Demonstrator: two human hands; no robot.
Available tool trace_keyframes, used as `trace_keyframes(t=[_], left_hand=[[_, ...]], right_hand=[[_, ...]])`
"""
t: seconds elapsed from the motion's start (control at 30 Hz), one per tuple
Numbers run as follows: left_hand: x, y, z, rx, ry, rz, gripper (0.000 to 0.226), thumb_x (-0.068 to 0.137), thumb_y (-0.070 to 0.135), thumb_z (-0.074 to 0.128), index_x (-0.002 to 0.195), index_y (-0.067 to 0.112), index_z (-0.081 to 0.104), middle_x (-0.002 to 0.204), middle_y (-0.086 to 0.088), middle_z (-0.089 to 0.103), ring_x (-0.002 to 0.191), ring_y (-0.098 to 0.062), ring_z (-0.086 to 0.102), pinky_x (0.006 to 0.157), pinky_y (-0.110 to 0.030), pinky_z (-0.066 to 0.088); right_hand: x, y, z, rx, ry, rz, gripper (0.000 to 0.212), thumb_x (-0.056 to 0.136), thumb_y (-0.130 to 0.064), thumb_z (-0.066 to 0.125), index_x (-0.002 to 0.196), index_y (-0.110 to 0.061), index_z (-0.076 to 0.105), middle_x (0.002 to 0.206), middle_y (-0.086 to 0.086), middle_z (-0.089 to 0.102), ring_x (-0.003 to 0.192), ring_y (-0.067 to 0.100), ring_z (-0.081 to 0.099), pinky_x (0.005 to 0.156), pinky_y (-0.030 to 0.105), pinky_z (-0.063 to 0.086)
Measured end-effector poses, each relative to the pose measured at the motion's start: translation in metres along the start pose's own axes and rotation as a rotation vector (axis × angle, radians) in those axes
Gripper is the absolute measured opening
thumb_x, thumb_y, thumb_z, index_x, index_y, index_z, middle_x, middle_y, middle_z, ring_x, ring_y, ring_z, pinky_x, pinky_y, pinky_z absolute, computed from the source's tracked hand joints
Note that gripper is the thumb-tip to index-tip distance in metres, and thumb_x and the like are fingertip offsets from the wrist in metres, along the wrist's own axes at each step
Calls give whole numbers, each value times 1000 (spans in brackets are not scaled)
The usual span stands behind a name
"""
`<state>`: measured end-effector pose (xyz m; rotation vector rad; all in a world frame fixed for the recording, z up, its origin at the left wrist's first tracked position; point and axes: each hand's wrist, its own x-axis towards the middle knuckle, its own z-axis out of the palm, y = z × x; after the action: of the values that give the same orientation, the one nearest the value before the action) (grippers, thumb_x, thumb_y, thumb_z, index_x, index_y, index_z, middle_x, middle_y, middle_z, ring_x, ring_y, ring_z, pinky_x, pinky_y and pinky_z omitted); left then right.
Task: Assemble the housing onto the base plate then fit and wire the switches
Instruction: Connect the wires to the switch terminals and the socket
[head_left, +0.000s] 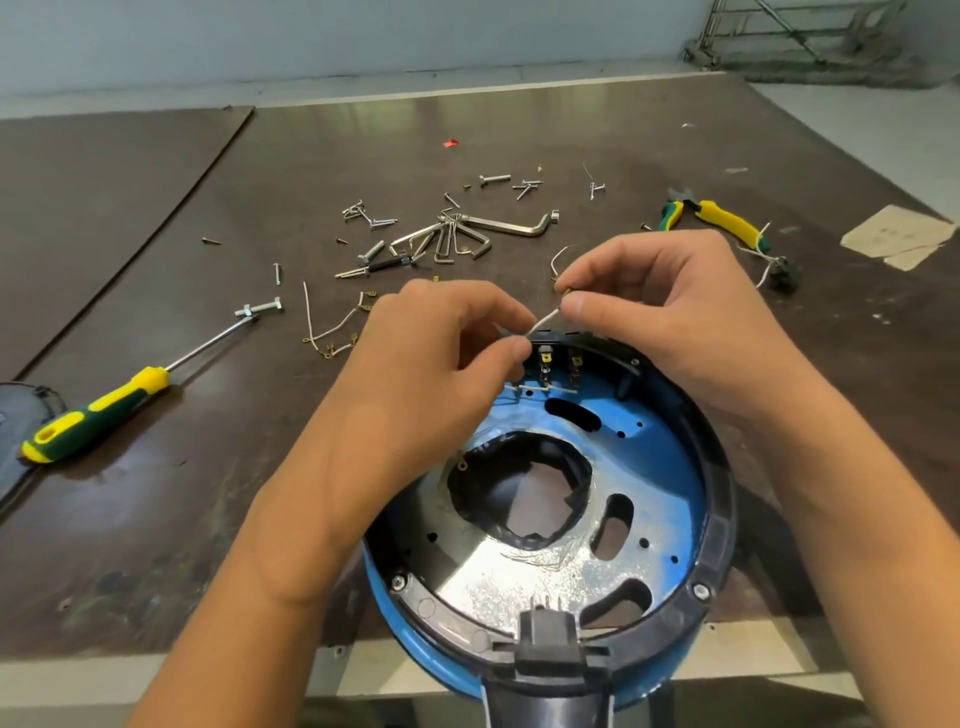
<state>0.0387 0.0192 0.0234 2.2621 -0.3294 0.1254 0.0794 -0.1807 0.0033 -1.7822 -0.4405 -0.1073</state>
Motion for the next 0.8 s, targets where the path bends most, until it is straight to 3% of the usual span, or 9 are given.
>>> trace_keyframes(t=[0.27, 0.43, 0.6, 0.8], left_hand=[[-1, 2, -3, -164, 49, 73, 18, 90, 12, 70, 107, 15, 72, 75, 4, 74, 63, -10, 69, 66, -35, 59], [1, -2, -1, -157, 14, 79, 22, 88, 9, 72, 110, 15, 72, 85, 3, 75, 74, -9, 71, 75, -35, 59], [1, -5, 0, -196, 28, 110, 26, 90, 2, 68, 113, 14, 70, 89, -1, 74, 75, -12, 72, 73, -38, 60], [3, -11, -1, -229, 44, 119, 31, 89, -2, 67, 115, 13, 68, 92, 1, 74, 84, -12, 73, 81, -43, 59]], right_hand=[[0, -4, -3, 66, 9, -52, 10, 86, -6, 74, 95, -9, 75, 82, 7, 75, 77, 13, 68, 74, 25, 54], [0, -6, -3, 79, 40, -97, 8, 84, -8, 74, 92, -11, 74, 82, 4, 74, 76, 12, 65, 74, 29, 51], [1, -2, -6, 43, 41, -78, 7, 84, -8, 75, 90, -12, 75, 81, 0, 73, 77, 10, 65, 74, 24, 51], [5, -6, -18, 134, 175, -170, 8, 81, -9, 76, 88, -13, 73, 84, 5, 76, 78, 19, 67, 78, 32, 53]])
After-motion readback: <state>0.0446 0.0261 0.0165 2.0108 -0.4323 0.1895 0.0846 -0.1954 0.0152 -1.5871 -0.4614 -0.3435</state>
